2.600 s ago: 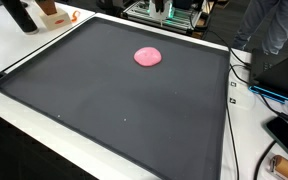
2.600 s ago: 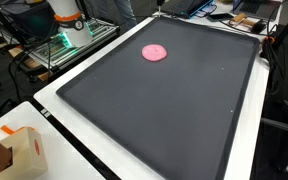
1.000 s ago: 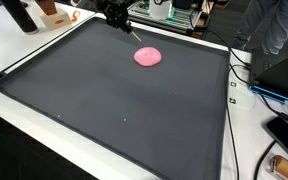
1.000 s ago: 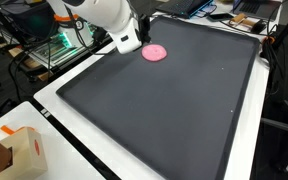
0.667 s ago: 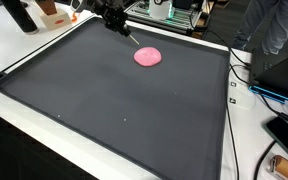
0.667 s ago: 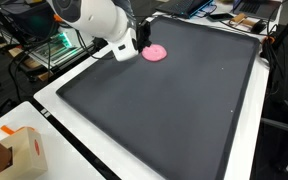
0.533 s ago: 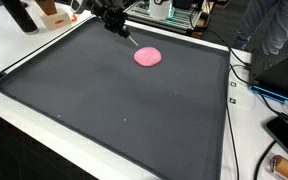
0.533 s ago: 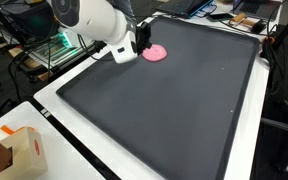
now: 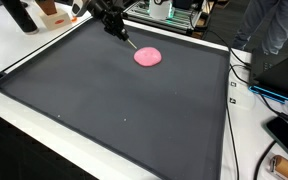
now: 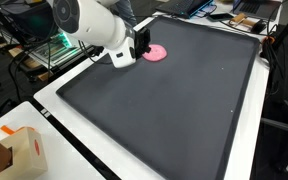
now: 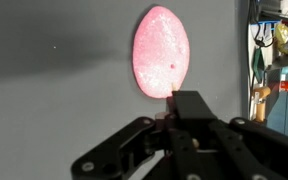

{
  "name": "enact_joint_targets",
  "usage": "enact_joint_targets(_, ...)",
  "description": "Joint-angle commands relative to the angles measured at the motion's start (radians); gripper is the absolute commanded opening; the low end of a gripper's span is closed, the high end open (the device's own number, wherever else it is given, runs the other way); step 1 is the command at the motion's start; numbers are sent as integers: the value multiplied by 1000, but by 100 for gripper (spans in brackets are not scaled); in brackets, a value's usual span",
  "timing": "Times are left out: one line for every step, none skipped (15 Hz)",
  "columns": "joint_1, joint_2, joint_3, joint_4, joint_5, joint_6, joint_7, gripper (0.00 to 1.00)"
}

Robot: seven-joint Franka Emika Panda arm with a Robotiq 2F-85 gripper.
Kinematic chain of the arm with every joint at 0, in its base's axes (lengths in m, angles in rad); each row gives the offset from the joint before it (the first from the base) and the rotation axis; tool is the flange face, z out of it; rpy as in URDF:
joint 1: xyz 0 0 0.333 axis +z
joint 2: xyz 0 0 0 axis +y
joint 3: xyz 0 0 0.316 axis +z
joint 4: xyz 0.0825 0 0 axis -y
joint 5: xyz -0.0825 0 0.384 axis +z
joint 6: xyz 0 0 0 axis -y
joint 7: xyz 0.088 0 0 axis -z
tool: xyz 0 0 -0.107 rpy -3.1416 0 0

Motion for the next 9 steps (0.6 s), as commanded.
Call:
enact_joint_targets(-5, 14, 4, 1, 13, 19, -1, 3)
enact_joint_targets(-4, 13, 4, 1, 9, 23, 4, 3)
enact_joint_targets(-3, 12, 4, 1, 7, 27, 7, 3)
enact_joint_targets(-1, 10, 5, 0, 5, 32, 11, 3)
enact_joint_targets(2, 7, 5, -1, 1, 37, 16, 3)
enact_joint_targets(4, 5, 6, -2, -3, 42, 20, 3)
enact_joint_targets(6, 3, 7, -2, -7, 48, 24, 3)
enact_joint_targets(8, 1, 8, -1, -10, 53, 31, 3)
enact_joint_targets(11, 0, 9, -1, -13, 57, 35, 3)
